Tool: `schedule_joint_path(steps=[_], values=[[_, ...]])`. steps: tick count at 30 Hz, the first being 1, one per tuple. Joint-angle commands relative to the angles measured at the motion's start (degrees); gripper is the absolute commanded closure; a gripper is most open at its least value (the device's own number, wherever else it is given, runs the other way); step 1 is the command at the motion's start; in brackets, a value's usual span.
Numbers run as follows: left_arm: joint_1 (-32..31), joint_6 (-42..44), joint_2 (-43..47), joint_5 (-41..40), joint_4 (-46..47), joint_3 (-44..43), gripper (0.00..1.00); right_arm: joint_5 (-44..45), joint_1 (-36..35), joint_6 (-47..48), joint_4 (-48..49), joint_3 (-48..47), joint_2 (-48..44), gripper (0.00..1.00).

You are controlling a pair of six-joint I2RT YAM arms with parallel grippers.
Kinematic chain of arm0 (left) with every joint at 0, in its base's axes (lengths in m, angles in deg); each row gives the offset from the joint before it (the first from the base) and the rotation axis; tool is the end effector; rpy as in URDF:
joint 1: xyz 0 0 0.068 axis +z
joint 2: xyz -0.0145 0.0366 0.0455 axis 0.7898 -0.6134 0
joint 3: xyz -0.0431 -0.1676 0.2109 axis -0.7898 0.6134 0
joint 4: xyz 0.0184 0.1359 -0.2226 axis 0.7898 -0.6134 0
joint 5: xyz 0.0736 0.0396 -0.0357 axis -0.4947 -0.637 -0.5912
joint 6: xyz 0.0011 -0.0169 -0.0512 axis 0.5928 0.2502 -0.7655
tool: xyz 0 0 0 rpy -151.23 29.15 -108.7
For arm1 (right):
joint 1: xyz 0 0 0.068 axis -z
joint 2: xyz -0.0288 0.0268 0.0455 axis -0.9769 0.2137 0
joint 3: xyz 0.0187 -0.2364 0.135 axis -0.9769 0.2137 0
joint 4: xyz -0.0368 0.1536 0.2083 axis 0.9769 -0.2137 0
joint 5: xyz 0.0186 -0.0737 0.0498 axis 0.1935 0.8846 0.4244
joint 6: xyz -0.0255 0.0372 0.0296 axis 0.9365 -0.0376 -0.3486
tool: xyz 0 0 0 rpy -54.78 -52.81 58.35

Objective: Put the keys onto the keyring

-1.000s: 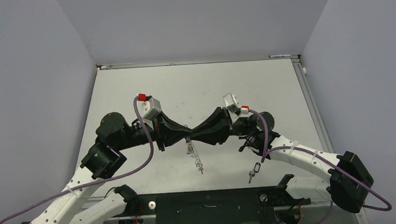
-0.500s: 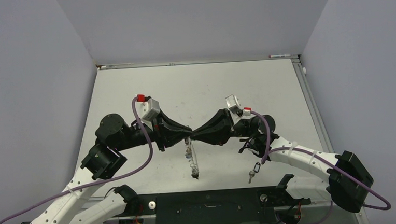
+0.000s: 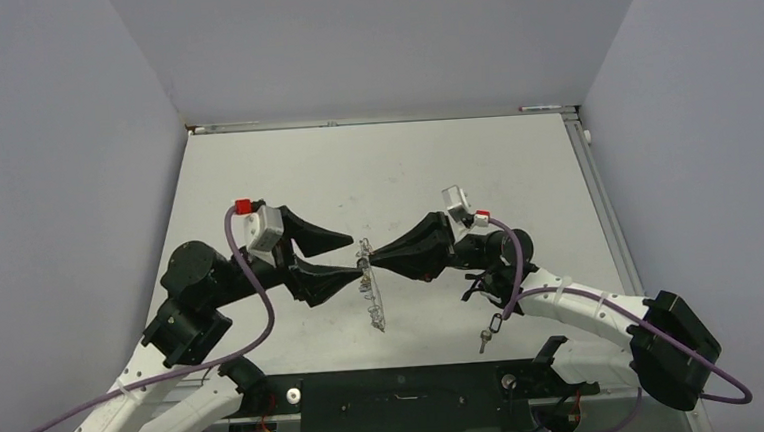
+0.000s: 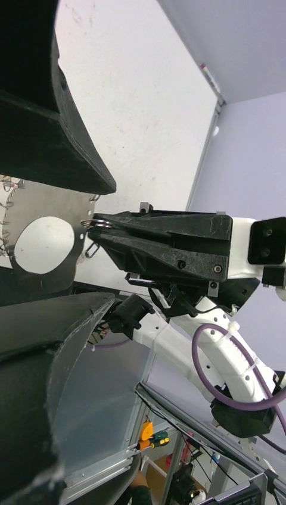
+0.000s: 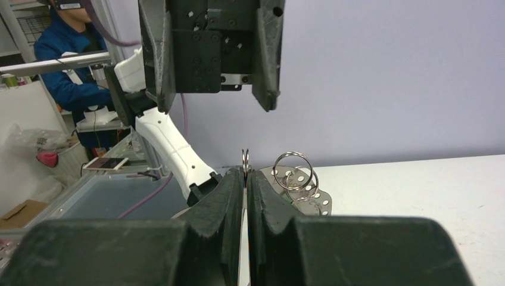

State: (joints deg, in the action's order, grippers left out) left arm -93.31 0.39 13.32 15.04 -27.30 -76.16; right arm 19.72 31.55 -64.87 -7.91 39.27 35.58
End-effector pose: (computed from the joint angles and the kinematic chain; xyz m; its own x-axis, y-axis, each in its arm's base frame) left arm 0.0950 -0.1089 0.4140 -0.1777 -0.1719 -0.9689 0.9491 0.2301 -0.2149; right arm 0.1440 0.1876 0.3249 -0.1990 0.3309 -0.9225 -0.9703 -0.1989 0.1380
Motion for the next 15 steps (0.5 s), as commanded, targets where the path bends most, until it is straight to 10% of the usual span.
schedule_joint_path(steps=[1,15], values=[[0.01,1.30,5.58,-0.11,8.74,4.48,0.44,3.51,0.62,-2.28,10.83,0.28,-2.89,0.95],[-0.14,-2.88,7.22,-0.32,46.42,22.54,0.57,6.74,0.51,-15.72,30.38,0.96,0.85,0.95]])
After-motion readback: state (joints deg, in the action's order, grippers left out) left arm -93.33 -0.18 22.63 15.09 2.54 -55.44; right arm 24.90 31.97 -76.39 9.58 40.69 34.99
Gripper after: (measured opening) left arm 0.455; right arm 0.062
